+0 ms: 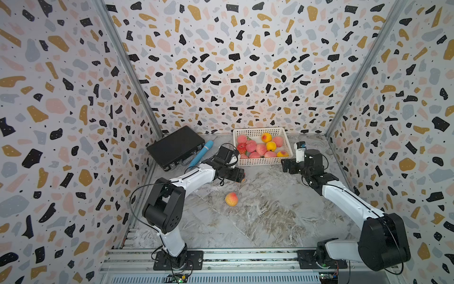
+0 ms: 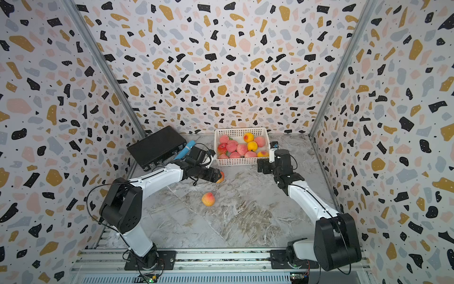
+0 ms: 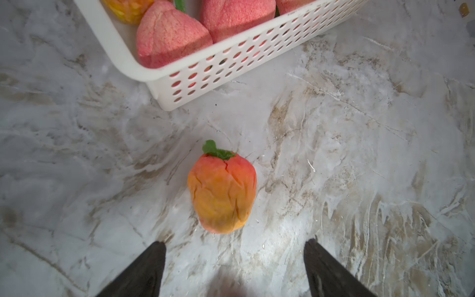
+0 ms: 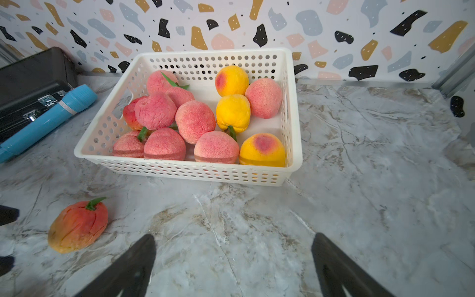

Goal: Put the peaches into the basket
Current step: Pick up the peach from the center of the board.

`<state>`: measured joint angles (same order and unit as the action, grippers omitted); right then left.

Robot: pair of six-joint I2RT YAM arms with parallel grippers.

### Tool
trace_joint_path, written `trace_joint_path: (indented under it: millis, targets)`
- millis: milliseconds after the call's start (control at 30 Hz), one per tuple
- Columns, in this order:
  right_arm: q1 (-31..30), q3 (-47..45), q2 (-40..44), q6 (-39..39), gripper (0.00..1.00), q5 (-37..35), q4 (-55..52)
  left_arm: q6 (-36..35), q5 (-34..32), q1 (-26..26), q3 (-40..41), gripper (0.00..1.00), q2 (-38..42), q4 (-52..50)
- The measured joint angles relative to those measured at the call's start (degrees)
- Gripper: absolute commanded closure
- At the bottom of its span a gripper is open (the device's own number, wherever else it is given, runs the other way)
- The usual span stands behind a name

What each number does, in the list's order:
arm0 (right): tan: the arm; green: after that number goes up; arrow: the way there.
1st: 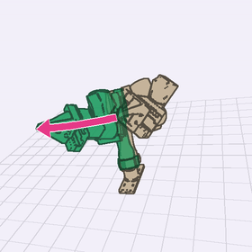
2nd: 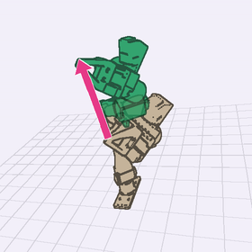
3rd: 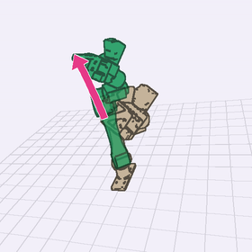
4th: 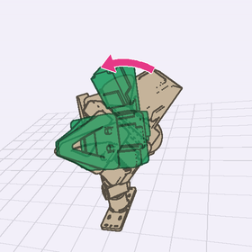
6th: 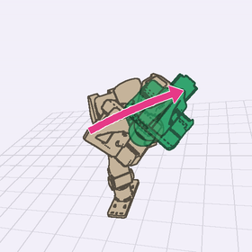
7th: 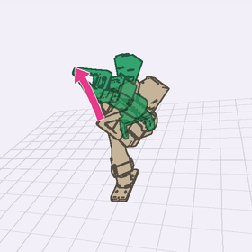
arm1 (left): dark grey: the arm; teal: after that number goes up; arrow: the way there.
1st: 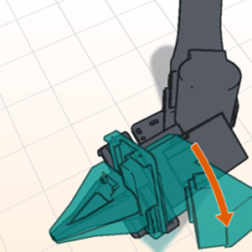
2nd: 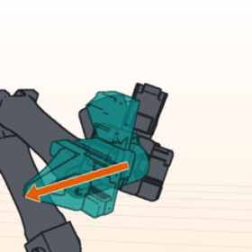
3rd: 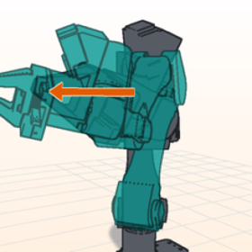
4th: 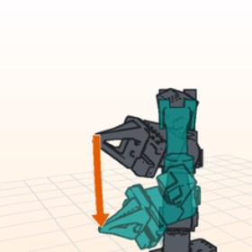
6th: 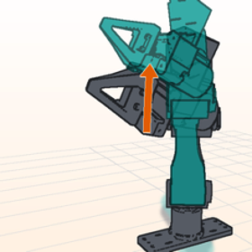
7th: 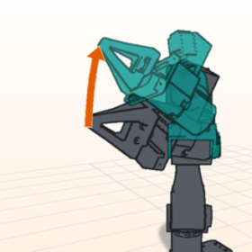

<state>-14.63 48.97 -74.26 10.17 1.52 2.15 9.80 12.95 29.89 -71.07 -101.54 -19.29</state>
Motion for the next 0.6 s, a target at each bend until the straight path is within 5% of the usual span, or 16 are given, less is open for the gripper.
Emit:
trace_joint_path:
  millis: [600]
  targets:
    - [0.02,-1.62,1.62,0.59,0.04,0.13,-1.11,-2.58,-3.3,0.83,-10.12,0.53,-12.37,-3.41]
